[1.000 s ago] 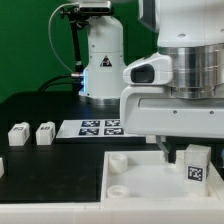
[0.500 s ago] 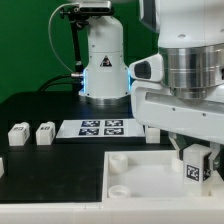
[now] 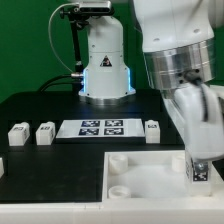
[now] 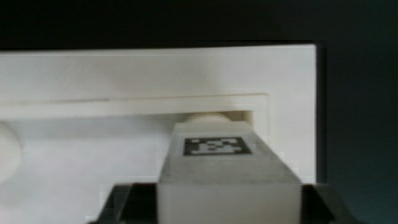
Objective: Assemble one leg
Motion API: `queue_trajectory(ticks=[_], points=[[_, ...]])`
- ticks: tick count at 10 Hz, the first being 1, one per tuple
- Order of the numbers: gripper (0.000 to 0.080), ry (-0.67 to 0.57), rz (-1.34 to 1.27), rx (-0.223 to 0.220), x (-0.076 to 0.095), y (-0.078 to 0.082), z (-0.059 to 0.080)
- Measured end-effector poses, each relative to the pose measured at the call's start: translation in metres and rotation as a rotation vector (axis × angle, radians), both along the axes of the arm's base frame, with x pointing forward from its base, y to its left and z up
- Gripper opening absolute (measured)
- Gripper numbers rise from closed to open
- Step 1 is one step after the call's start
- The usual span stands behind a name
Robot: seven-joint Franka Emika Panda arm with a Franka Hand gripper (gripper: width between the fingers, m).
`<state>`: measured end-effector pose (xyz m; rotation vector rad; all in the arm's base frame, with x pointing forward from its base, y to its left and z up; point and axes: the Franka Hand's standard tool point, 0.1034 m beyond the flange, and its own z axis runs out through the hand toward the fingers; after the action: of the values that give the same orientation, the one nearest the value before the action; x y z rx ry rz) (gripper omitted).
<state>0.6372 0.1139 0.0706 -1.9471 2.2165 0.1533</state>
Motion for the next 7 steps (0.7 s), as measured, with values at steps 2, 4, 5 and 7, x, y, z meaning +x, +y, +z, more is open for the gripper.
queue_trajectory(ticks=[2,4,5,7], points=[[0.0292,0.027,-0.161,0.009,0.0009,0.0019,0.0007],[0.0402,0.028,-0.159,0.007,0.0005,0.0016,-0.0002],[0.0402,0.029,-0.159,0.007,0.0003,0.0016,-0.0006],[0.0626,0.03,-0.159,0.007,0.0001,0.0016,-0.0012]])
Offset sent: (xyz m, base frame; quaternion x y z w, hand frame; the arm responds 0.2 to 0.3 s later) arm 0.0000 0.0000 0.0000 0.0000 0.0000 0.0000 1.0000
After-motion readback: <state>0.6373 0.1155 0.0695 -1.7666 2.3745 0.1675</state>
